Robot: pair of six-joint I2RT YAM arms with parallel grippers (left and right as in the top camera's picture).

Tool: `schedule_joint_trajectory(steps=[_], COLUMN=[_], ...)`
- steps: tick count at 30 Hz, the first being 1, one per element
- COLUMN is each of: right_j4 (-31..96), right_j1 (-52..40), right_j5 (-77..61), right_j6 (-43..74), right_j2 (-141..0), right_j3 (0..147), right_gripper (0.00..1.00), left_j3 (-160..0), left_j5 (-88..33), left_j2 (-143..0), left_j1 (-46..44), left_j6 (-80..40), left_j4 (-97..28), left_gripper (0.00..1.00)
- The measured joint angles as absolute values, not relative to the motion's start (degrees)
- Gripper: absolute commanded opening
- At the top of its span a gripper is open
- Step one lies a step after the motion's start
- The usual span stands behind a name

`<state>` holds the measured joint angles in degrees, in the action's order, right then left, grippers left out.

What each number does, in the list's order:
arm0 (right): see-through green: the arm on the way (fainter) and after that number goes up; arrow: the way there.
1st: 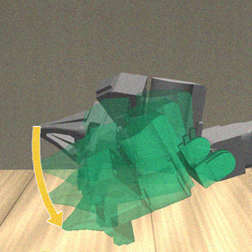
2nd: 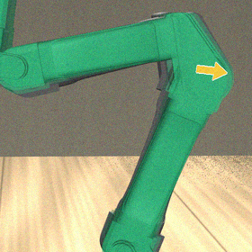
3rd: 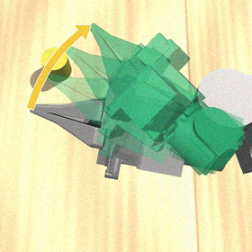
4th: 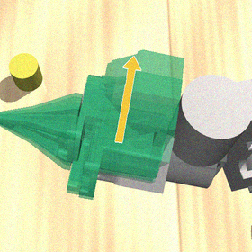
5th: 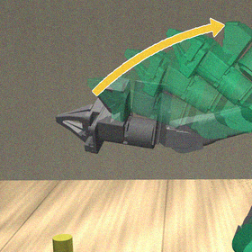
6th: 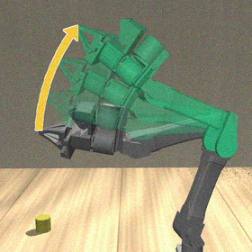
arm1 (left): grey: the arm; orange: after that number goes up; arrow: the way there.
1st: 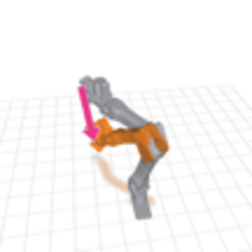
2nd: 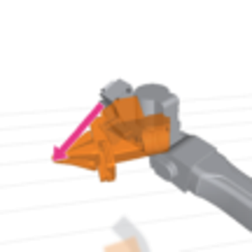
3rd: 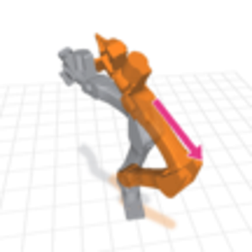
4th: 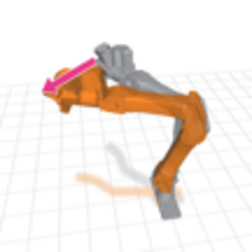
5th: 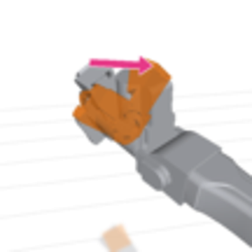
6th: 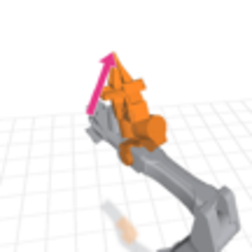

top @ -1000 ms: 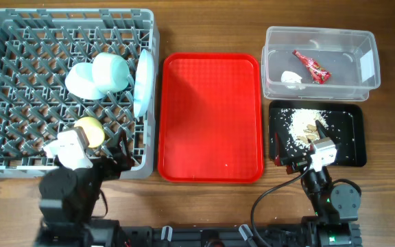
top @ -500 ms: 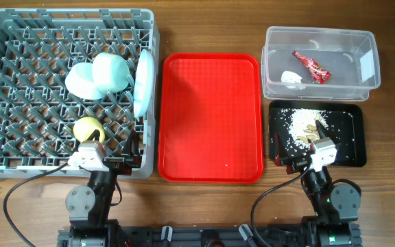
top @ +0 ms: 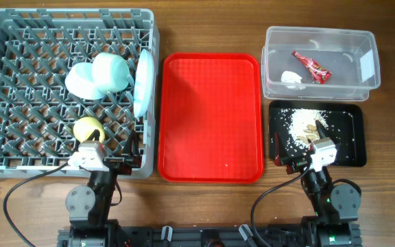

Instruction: Sort waste into correct bins and load items into the dishwasher rack

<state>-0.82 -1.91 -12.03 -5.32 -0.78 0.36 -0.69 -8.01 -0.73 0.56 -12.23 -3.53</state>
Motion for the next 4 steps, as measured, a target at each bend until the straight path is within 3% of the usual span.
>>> schedule_joint_trajectory(steps=[4], right_j4=[-0.82], right_j1=[-1.91], right_j5=[-12.03], right_j6=[-5.3], right_j2=[-0.78], right_j3=[0.36], right_gripper=[1.0], left_j3=[-0.69], left_j5=[-8.01], left_j2=[-0.73], left_j1=[0.56], left_j6=[-12.23], left_j4=[-3.53], left_gripper=[1.0])
